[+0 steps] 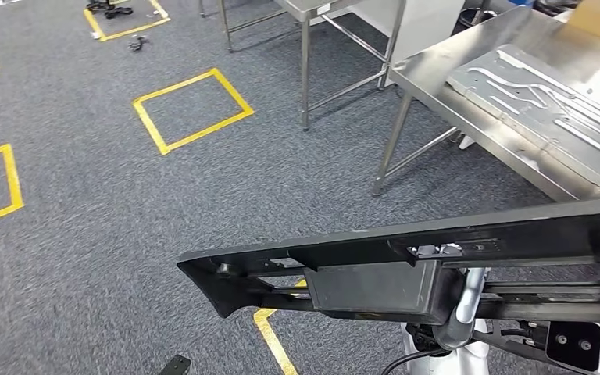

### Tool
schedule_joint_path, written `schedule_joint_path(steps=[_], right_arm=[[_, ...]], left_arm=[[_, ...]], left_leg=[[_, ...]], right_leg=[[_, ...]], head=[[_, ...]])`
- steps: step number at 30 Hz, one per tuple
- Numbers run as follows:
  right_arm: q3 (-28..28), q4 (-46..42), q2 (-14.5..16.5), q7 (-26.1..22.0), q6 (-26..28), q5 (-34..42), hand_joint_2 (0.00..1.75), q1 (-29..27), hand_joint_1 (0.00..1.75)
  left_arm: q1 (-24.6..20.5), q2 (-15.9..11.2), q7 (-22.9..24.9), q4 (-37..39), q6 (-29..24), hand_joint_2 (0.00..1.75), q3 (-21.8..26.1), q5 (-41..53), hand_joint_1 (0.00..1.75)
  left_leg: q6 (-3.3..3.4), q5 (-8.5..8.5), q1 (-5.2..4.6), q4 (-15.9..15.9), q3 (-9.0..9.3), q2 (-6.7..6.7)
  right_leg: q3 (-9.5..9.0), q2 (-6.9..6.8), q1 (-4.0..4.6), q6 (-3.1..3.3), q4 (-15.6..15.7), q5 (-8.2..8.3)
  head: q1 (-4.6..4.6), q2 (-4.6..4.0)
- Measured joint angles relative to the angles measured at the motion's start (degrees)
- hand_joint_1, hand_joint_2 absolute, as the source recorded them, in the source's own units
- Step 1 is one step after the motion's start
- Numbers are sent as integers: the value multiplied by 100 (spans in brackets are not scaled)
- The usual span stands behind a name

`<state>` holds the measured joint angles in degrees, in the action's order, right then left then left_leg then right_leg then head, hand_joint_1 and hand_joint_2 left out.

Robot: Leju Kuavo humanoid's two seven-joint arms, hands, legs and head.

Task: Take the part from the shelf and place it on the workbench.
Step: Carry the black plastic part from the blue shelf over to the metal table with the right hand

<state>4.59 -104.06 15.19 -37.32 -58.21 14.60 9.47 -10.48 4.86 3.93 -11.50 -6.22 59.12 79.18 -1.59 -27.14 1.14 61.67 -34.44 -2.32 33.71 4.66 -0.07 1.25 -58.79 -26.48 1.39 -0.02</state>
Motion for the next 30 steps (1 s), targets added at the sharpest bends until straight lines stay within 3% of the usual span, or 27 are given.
schedule_joint_path(steps=[2, 5, 7, 9, 10, 11, 12, 15, 17, 19, 21, 23, 25, 26, 27, 30], right_arm=[[21, -3, -4, -1, 23, 10, 175, 13, 175], [28, -7, -10, -1, 62, 21, 175, 18, 175], [29, -15, -21, -2, 71, 27, 175, 28, 175], [33, -19, -34, -1, 75, 32, 175, 38, 175], [34, -16, -39, -1, 76, 31, 175, 37, 175], [35, -14, -45, -1, 77, 31, 175, 33, 175], [35, -11, -50, -1, 78, 31, 175, 31, 175], [44, -14, -56, -2, 77, 31, 175, 45, 175], [60, -15, -57, -2, 76, 32, 175, 58, 175], [73, -15, -62, -1, 75, 35, 175, 59, 175], [94, -11, -67, -1, 75, 48, 175, 72, 175], [130, 11, -69, -2, 77, 65, 175, 97, 175], [151, 60, -74, -2, 82, 76, 175, 107, 175], [156, 90, -78, -1, 86, 80, 175, 108, 175], [162, 118, -81, -1, 94, 82, 175, 110, 175], [204, 177, -85, -1, 167, 89, 175, 137, 175]], left_arm=[[-16, -9, -1, 0, 6, 175, 0, 5, 0], [-40, -4, -10, 0, 12, 175, 0, 16, 0], [-63, -2, -24, -2, 16, 175, 0, 21, 0], [-69, -10, -33, -4, 19, 175, 0, 28, 0], [-63, -13, -34, -4, 19, 175, 0, 35, 0], [-55, -15, -34, -4, 19, 175, 0, 43, 0], [-51, -17, -34, -4, 19, 175, 0, 51, 0], [-61, -12, -49, -4, 26, 175, -2, 58, 0], [-65, -5, -66, -4, 41, 175, -2, 58, 0], [-71, -5, -86, -4, 58, 175, -2, 56, 0], [-82, -10, -117, -4, 67, 175, -2, 48, 0], [-77, -14, -139, -4, 72, 175, 0, 23, 0], [-41, -14, -150, -4, 77, 175, 3, 1, 0], [-19, -15, -153, -4, 75, 175, 4, -3, 0], [-4, -17, -155, -4, 72, 175, 5, -4, 0], [12, -33, -156, -4, 56, 175, 10, -11, 0]], left_leg=[[36, 2, -2, -214, 96, -149], [137, 35, -1, -282, 128, -18], [192, 64, 27, -357, 172, 102], [218, 68, 14, -390, 195, 226], [223, 61, 3, -391, 198, 292], [227, 51, -8, -389, 204, 357], [228, 37, -16, -389, 219, 419], [203, -16, -46, -389, 290, 565], [158, -50, -67, -387, 313, 657], [107, -82, -75, -398, 338, 755], [57, -206, -68, -248, 308, 634], [22, -506, -53, 335, 43, 383], [-4, -758, -47, 1064, -350, 291], [-13, -741, -45, 1220, -461, 284], [-17, -605, -43, 1142, -464, 277], [10, -29, -28, 100, -65, 133]], right_leg=[[48, 99, -18, -68, -38, -11], [65, 215, -19, -171, 5, 21], [150, 16, -1, -226, -175, -108], [490, -299, -11, -257, -848, -434], [683, -382, -21, -261, -1205, -552], [794, -429, -22, -256, -1391, -555], [774, -460, -19, -238, -1324, -435], [259, -719, 63, -105, -281, 71], [101, -836, 130, -30, 61, 124], [94, -720, 121, 5, 100, 134], [45, -604, 73, 45, 168, 163], [12, -506, 47, 80, 200, 174], [14, -377, 46, 99, 182, 166], [15, -302, 46, 99, 167, 159], [15, -227, 43, 93, 147, 149], [35, -51, 31, 37, 40, 89]], head=[[-5, 0], [-16, 0], [19, 0], [61, 0], [68, 0], [70, 0], [70, 0], [70, 0], [66, 0], [65, 0], [54, 0], [27, 0], [11, 0], [9, 0], [9, 0], [4, 0]])
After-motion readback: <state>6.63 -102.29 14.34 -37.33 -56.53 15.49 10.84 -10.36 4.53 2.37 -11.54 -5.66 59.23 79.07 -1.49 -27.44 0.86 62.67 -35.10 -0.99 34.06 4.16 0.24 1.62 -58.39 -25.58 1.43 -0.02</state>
